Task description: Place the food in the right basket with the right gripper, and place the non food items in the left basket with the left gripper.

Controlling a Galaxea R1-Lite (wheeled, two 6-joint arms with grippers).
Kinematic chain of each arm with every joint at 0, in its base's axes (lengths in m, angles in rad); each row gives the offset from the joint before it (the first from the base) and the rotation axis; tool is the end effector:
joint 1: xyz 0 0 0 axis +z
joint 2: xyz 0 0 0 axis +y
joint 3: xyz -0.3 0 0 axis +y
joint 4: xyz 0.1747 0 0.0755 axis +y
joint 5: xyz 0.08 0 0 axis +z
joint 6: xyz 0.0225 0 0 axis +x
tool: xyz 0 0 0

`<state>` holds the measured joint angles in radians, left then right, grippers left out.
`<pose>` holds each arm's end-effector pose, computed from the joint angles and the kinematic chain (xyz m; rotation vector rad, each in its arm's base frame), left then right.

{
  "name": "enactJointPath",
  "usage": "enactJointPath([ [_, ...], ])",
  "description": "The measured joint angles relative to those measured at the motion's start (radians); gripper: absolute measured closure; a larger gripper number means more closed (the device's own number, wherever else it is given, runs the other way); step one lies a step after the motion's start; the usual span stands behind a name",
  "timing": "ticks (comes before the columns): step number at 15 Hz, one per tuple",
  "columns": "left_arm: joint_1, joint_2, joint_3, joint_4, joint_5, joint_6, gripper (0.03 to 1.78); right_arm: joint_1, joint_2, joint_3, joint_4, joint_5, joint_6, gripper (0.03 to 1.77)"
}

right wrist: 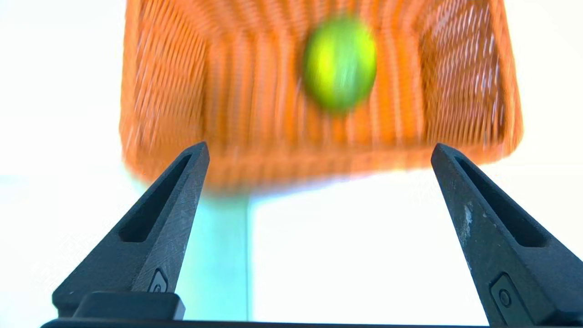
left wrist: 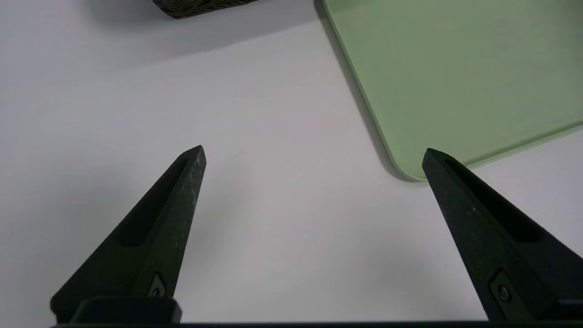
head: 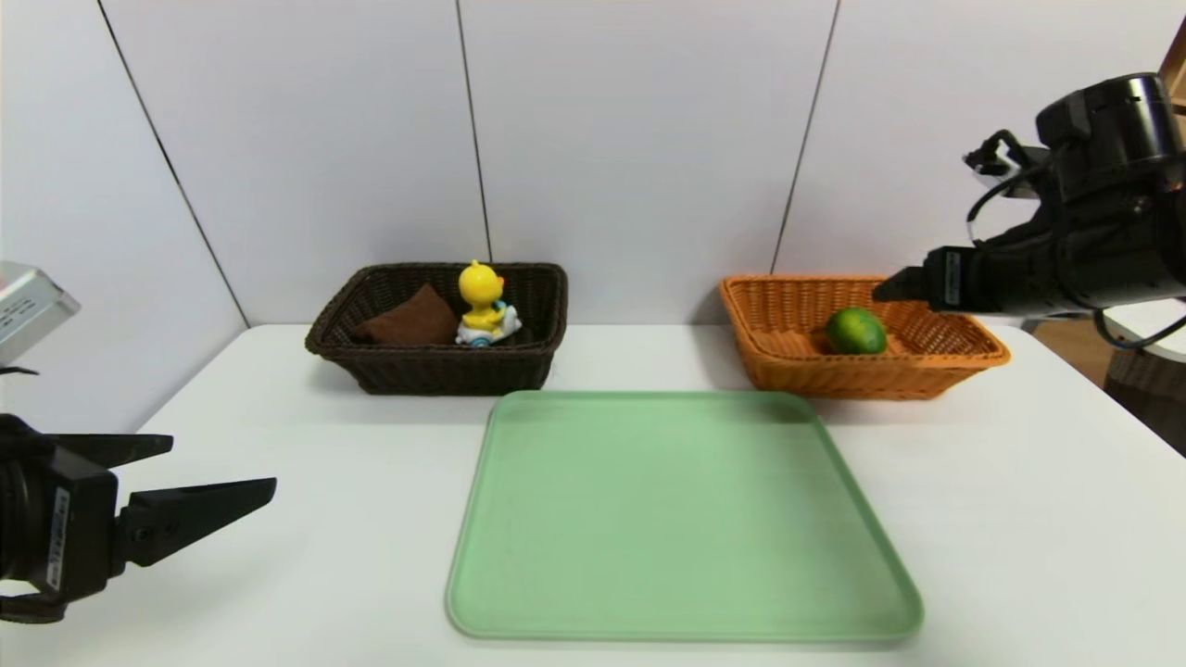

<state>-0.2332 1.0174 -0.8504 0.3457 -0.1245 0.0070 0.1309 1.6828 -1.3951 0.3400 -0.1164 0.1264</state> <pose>0.1125 -0.0296 0.2504 0.0348 0.5134 -0.3516 0.3030 0.0373 0.2608 0.0449 0.6224 -0.0253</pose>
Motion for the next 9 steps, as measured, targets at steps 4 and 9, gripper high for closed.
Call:
enactJointPath([
  [4, 0.0, -0.077, 0.024, 0.003, 0.001, 0.002, 0.12, 0.044, -0.264, 0.227, -0.001, -0.002, 0.002, 0.11],
  [9, 0.0, -0.186, 0.066, 0.029, 0.004, 0.014, 0.12, 0.056, -0.571, 0.395, 0.062, 0.0, -0.003, 0.11],
])
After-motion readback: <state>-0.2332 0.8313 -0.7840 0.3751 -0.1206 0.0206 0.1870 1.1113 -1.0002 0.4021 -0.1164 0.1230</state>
